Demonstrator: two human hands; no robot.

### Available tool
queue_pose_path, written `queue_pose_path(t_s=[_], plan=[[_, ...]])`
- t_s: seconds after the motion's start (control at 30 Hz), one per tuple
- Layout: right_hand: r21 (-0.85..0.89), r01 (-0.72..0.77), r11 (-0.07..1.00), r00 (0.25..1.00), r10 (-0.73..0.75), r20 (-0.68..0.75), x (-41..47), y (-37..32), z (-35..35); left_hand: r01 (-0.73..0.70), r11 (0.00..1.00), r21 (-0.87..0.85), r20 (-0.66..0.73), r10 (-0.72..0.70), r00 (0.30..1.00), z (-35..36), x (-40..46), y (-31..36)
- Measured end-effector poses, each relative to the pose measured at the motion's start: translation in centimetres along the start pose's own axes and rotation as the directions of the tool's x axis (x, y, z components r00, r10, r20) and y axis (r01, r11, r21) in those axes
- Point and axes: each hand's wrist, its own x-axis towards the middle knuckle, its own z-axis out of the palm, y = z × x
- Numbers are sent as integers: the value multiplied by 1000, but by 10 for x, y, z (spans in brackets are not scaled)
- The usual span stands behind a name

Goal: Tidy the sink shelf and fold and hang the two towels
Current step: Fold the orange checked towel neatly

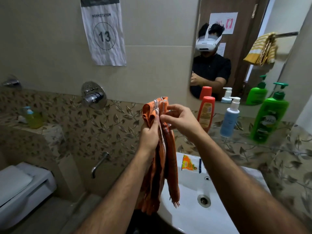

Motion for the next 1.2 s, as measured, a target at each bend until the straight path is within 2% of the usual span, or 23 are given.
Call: queue_pose_path(t_s=[0.07,0.17,0.3,0.43,0.57,0.73,0.83,0.97,1.2], plan=[[-90,57,994,994,-65,-87,0,7,6,11,1000,-15,1,-11,1000,1,0,1],[-139,85,987,968,-115,-224,2,14,14,4,998,69,-47,0,999,-1,3,0],[-82,20,996,954,-44,-295,5,23,7,-2,993,119,-124,17,992,-12,10,4],[20,-13,1000,951,19,-309,4,28,-10,25,977,213,-212,21,977,-22,17,15],[115,5,993,972,22,-234,-2,15,-12,29,971,239,-222,26,975,-24,20,19],[132,47,990,985,-24,-169,-5,1,9,13,970,243,-206,38,978,-9,16,21],[92,96,991,979,-78,-188,-3,-1,16,15,981,195,-147,14,989,1,11,18],[65,92,994,980,-79,-180,-4,1,18,1,988,152,-61,9,998,10,5,16],[122,97,988,984,-77,-162,-13,-11,12,-32,999,39,49,30,998,12,3,19]])
